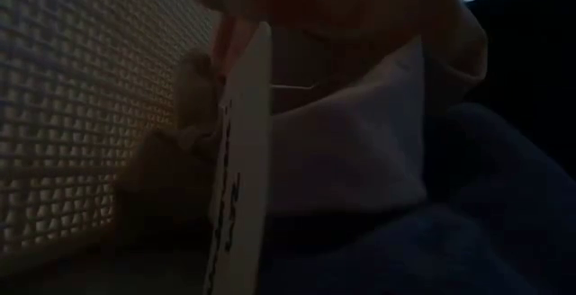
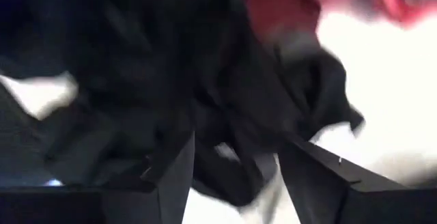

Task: Sort clothes
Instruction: Put the gray sock into the top white laundry bin

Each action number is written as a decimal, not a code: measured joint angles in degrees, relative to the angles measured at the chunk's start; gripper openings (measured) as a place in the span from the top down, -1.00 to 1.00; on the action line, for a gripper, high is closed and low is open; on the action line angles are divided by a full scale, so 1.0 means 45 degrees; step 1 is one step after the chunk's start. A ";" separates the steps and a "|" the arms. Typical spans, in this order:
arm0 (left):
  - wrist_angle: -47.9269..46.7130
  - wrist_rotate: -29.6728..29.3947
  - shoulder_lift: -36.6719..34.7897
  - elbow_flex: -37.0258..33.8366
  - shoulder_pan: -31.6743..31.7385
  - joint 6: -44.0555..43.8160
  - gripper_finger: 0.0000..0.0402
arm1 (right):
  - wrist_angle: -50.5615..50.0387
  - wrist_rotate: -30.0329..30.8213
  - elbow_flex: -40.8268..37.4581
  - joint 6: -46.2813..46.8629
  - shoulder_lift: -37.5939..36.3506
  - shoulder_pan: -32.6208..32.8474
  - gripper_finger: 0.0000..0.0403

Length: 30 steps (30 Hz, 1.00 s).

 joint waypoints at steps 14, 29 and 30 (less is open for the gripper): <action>-0.0007 0.0000 0.0000 0.0000 -0.0003 0.0000 0.21 | -0.0355 -0.2481 -0.3357 0.2890 0.0015 0.3071 -0.04; -0.0002 0.0000 0.0002 0.0000 0.0000 0.0000 0.21 | 0.3313 -0.1732 -0.6308 0.3149 0.0003 0.3535 -0.02; -0.0002 0.0000 0.0000 0.0000 0.0000 0.0000 0.21 | 0.3485 -0.1824 -0.6418 0.3059 -0.0029 0.3535 0.01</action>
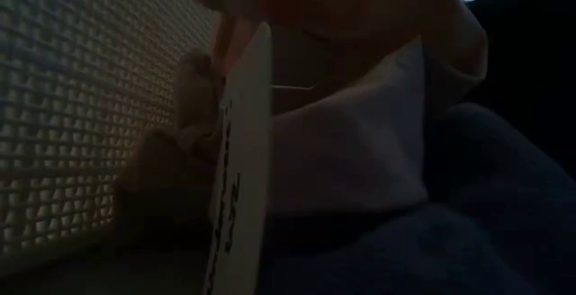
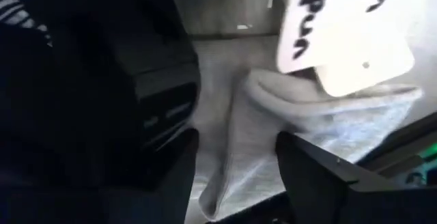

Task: Sort clothes
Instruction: Put the gray sock into the top white laundry bin

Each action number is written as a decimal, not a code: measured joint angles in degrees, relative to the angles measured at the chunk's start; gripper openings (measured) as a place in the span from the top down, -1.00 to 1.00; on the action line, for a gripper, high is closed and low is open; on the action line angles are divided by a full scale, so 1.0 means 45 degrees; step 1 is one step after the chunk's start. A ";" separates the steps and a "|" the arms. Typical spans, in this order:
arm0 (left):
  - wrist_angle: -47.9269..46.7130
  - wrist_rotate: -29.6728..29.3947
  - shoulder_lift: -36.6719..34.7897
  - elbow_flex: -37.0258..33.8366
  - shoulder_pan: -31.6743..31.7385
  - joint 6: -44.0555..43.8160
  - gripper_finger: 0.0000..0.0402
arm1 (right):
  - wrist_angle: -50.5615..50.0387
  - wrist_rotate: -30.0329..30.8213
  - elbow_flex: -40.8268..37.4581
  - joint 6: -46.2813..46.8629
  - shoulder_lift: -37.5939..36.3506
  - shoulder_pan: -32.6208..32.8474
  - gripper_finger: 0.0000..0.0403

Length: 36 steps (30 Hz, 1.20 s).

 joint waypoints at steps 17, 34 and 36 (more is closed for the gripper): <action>0.0000 0.0000 0.0002 0.0000 0.0000 0.0000 0.21 | -0.1995 -0.0676 0.0863 -0.0262 -0.0230 0.0000 0.79; 0.0005 0.0000 0.0002 0.0000 -0.0005 0.0000 0.21 | -0.6119 0.4505 0.6449 -0.1345 -0.1760 -0.1955 0.88; 0.0005 0.0000 0.0002 0.0000 -0.0001 0.0004 0.21 | -0.6417 0.5575 0.7197 -0.2032 -0.1773 -0.2326 0.90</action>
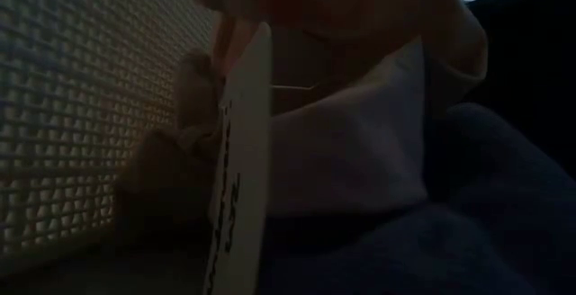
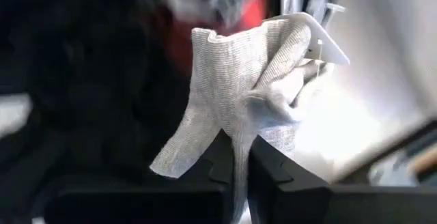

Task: Sort clothes
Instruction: Put the gray sock into the top white laundry bin

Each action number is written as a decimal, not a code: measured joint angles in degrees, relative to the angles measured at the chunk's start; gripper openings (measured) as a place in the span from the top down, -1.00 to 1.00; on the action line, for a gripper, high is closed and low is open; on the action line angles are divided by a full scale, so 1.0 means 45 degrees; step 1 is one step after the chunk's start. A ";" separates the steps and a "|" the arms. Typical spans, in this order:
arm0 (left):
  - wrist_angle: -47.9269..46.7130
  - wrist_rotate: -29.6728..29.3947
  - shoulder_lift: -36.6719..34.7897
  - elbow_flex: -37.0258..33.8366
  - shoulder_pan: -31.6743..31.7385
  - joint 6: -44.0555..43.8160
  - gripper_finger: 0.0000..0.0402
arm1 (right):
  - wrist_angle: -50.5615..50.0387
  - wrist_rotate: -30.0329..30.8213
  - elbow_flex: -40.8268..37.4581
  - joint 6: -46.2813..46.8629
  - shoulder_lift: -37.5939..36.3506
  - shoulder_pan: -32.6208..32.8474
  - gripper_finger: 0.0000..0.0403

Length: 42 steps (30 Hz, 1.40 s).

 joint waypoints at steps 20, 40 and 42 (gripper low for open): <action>-0.0044 0.0000 -0.0002 0.0000 -0.0001 -0.0004 0.21 | -0.1064 0.6809 0.3320 -0.6621 -0.0010 -0.7678 0.86; -0.0062 0.0000 -0.0004 0.0000 -0.0004 -0.0004 0.21 | -0.0264 0.6860 0.3320 -0.8138 -0.0010 -1.2814 0.64; -0.0058 0.0000 0.0000 0.0000 -0.0004 -0.0004 0.21 | -0.0252 0.6742 0.3320 -0.8131 -0.0010 -1.3046 0.48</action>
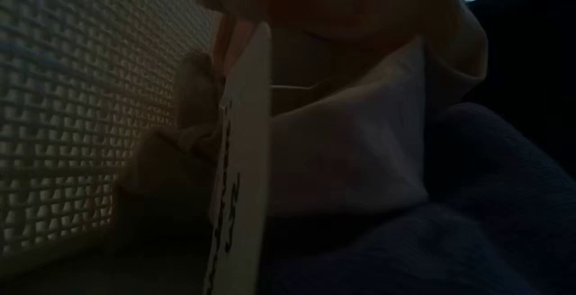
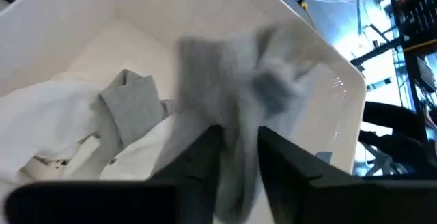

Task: Sort clothes
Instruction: Put the gray sock into the top white laundry bin

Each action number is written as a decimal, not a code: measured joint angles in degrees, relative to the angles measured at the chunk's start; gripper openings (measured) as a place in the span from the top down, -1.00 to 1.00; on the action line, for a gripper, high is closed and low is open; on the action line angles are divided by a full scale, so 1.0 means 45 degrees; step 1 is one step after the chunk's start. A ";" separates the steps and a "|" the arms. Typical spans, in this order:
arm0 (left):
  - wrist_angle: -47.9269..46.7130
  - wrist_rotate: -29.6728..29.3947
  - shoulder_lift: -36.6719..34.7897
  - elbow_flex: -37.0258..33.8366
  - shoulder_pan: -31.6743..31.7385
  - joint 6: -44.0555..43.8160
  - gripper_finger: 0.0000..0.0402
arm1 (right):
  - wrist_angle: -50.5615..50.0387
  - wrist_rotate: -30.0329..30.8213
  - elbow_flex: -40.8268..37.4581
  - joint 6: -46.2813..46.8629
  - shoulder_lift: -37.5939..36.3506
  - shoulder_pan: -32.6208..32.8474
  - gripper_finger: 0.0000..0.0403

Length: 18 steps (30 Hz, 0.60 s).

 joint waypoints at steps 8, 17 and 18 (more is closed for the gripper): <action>-0.0005 0.0000 0.0000 0.0000 0.0000 0.0000 0.21 | 0.0838 -0.2531 0.0000 -0.0007 0.0000 0.0402 -0.07; -0.0076 0.0000 -0.0005 0.0000 0.0004 0.0000 0.21 | 0.4529 -0.3868 -0.0147 -0.1328 0.0293 0.4986 -0.21; -0.0082 0.0000 -0.0002 0.0000 0.0005 -0.0001 0.21 | 0.4962 -0.4027 -0.0307 -0.1374 0.0330 0.5451 -0.21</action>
